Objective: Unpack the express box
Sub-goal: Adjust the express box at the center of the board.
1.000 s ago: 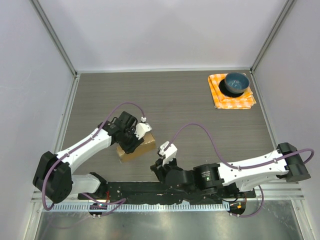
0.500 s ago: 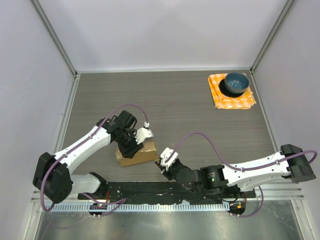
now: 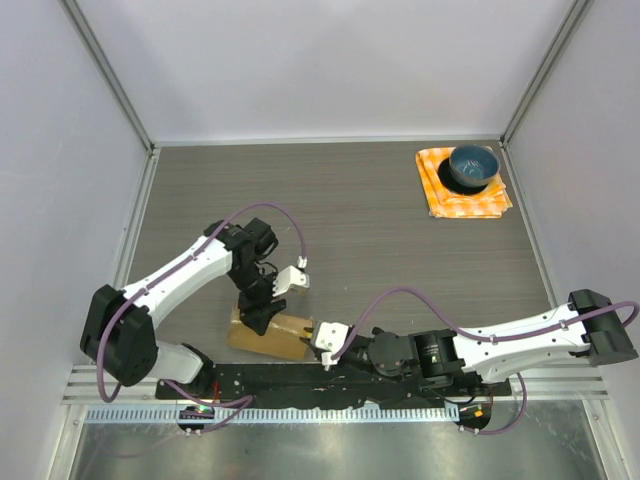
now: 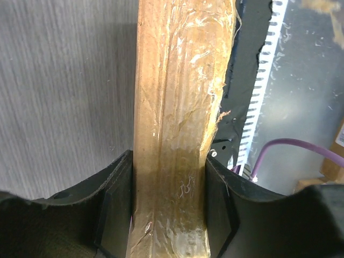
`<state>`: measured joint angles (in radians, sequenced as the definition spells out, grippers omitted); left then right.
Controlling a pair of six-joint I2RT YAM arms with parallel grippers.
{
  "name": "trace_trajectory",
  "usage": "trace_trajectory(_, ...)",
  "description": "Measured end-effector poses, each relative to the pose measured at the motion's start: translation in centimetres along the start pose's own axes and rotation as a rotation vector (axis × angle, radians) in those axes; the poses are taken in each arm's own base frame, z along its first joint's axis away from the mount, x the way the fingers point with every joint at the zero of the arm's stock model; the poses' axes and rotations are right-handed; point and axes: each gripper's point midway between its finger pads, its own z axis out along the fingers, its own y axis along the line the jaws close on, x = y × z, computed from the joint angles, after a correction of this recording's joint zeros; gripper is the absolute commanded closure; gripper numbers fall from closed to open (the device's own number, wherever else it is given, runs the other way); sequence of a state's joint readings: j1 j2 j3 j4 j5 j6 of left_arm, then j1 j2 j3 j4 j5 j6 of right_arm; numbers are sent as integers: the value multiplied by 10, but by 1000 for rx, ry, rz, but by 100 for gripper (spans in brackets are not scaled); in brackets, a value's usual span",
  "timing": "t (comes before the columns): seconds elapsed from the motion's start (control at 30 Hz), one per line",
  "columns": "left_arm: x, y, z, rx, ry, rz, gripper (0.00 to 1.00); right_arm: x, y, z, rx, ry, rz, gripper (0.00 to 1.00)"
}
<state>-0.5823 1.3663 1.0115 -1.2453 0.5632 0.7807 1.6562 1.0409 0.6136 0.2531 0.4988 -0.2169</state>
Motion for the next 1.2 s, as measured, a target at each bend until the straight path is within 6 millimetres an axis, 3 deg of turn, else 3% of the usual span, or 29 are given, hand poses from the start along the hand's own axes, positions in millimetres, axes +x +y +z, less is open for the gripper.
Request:
trace_trajectory(0.27, 1, -9, 6, 114, 22, -4, 49, -8, 26, 9, -139, -21, -69, 99)
trace_trajectory(0.57, -3, -7, 9, 154, 27, -10, 50, 14, 41, 23, -180, 35, -146, 99)
trace_trajectory(0.93, -3, -7, 11, 168, 30, -8, 50, 17, 25, 29, -92, 39, -216, 99)
trace_trajectory(1.2, -3, -7, 11, 168, 30, -7, 51, 28, 25, 26, -90, 69, -214, 99)
